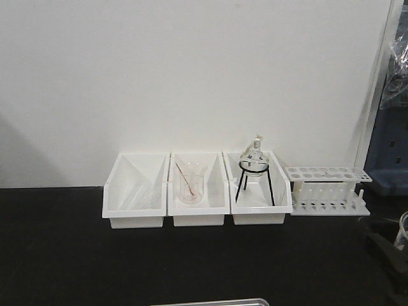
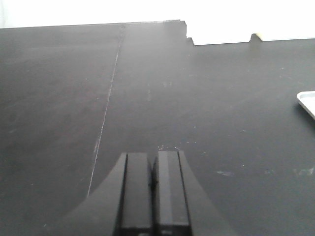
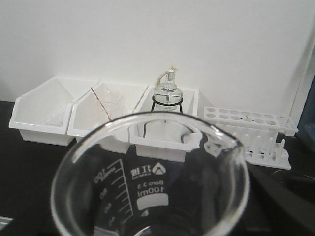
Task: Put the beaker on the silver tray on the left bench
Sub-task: 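Lower the held beaker onto the silver tray with the right gripper, then open the right gripper and lift it away from the beaker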
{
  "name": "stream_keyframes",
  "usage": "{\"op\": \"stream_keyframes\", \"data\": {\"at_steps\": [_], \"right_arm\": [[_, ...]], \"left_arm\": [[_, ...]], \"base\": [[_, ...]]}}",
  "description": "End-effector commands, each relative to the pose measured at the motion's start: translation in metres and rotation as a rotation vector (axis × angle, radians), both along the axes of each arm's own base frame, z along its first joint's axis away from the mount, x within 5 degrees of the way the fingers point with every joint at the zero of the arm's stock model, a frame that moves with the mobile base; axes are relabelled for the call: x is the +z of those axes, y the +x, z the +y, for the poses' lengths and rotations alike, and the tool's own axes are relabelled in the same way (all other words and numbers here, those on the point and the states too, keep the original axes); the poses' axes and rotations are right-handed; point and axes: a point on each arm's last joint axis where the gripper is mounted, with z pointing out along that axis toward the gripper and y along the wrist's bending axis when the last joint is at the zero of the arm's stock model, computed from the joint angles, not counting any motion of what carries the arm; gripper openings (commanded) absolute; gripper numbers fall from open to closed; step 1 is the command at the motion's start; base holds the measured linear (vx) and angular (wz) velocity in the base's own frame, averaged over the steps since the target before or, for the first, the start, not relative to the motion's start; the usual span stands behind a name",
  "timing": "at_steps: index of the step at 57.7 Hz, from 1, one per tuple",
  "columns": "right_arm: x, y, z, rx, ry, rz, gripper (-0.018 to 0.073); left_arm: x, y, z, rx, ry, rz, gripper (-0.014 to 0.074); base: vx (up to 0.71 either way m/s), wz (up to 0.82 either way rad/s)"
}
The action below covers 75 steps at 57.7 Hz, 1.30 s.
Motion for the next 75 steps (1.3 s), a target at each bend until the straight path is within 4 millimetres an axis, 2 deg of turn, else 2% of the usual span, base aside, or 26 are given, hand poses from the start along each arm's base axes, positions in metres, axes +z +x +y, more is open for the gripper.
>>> {"op": "stream_keyframes", "data": {"at_steps": [1, 4, 9, 12, 16, 21, 27, 38, 48, 63, 75], "right_arm": [[0.010, 0.002, 0.004, 0.039, -0.002, -0.036, -0.0007], [0.004, 0.010, 0.007, 0.043, -0.015, 0.001, -0.0006], [-0.018, 0.033, 0.020, 0.103, -0.036, 0.110, -0.0004], [-0.032, 0.044, 0.033, 0.204, -0.026, 0.161, -0.0004], [-0.053, 0.056, 0.059, 0.450, -0.009, 0.216, -0.0003], [-0.075, 0.067, 0.083, 0.706, -0.017, 0.239, -0.0003], [-0.101, 0.084, 0.099, 0.846, 0.017, 0.253, -0.0003], [-0.131, 0.125, 0.107, 0.761, 0.059, 0.164, -0.0003], [-0.157, 0.146, 0.106, 0.663, 0.057, 0.056, -0.0003], [-0.199, 0.151, 0.108, 0.661, 0.066, 0.057, -0.0003], [-0.216, 0.151, 0.108, 0.660, 0.074, 0.082, 0.0012]], "left_arm": [[-0.002, 0.001, -0.001, -0.009, -0.003, -0.066, 0.0001], [-0.002, 0.001, -0.001, -0.009, -0.003, -0.066, 0.0001], [-0.002, 0.001, -0.001, -0.009, -0.003, -0.066, 0.0001], [-0.002, 0.001, -0.001, -0.009, -0.003, -0.066, 0.0001], [-0.002, 0.001, -0.001, -0.009, -0.003, -0.066, 0.0001], [-0.002, 0.001, -0.001, -0.009, -0.003, -0.066, 0.0001], [-0.002, 0.001, -0.001, -0.009, -0.003, -0.066, 0.0001], [-0.002, 0.001, -0.001, -0.009, -0.003, -0.066, 0.0001], [-0.002, 0.001, -0.001, -0.009, -0.003, -0.066, 0.0001], [-0.002, 0.001, -0.001, -0.009, -0.003, -0.066, 0.0001], [-0.002, 0.001, -0.001, -0.009, -0.003, -0.066, 0.0001]], "base": [[0.00, 0.00], [0.00, 0.00], [0.00, 0.00], [0.00, 0.00], [0.00, 0.00], [0.00, 0.00], [0.00, 0.00], [0.00, 0.00], [0.00, 0.00], [0.00, 0.00], [0.00, 0.00]]}}
